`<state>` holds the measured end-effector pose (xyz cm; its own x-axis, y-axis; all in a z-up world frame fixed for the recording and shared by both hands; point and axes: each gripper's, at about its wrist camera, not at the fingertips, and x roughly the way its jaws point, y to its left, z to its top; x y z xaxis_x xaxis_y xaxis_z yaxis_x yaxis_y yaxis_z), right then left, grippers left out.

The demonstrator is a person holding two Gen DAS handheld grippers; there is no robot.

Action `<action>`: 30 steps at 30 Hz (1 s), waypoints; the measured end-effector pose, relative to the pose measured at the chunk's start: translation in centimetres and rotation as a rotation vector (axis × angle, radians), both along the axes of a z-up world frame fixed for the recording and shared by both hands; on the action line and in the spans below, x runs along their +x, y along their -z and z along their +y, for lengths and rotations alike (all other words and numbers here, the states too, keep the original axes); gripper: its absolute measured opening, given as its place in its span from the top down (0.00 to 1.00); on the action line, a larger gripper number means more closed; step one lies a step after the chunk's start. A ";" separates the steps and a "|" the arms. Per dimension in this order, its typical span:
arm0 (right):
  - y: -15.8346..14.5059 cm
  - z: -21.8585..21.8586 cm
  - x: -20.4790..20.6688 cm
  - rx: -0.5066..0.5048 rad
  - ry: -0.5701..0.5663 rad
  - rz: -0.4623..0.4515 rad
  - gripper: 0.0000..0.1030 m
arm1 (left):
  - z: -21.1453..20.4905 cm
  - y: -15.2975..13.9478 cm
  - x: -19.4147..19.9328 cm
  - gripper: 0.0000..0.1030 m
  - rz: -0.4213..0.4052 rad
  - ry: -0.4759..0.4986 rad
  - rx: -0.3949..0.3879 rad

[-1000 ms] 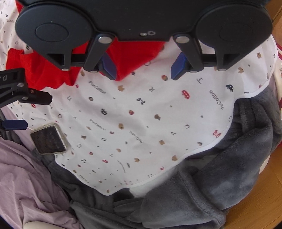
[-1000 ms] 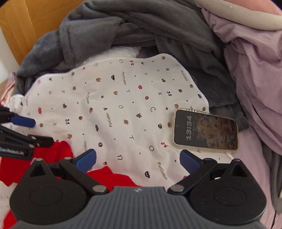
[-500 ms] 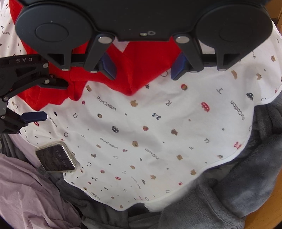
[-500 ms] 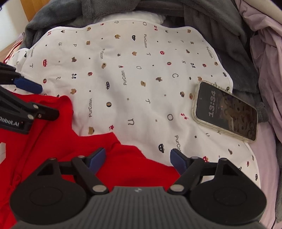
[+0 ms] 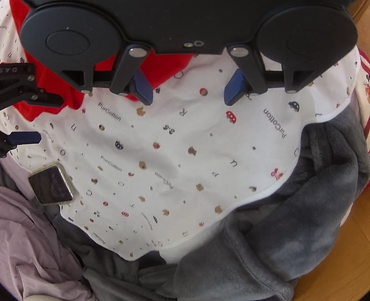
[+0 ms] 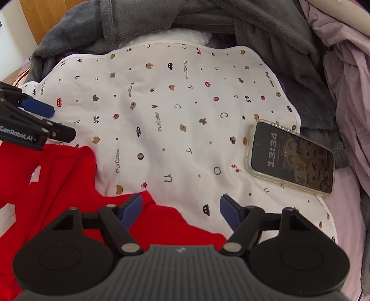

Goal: Fold clothes
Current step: 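Lower both tools onto the red garment's hem, approaching its edge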

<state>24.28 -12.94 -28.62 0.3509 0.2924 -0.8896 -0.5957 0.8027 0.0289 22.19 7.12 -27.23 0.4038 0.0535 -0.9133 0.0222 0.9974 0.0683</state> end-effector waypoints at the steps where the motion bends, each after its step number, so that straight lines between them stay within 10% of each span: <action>1: 0.1 0.0 -0.1 0.000 0.002 0.004 0.26 | -0.1 0.0 -0.2 0.33 -0.004 0.004 0.008; 30: 1.2 0.7 0.1 -0.022 -0.044 0.059 0.28 | -2.0 1.4 -2.0 0.36 0.047 0.086 -0.050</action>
<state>24.40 -12.19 -29.86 0.2847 0.2865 -0.9148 -0.6280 0.7767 0.0478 20.20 5.16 -28.59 0.3615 -0.0257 -0.9320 0.1100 0.9938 0.0152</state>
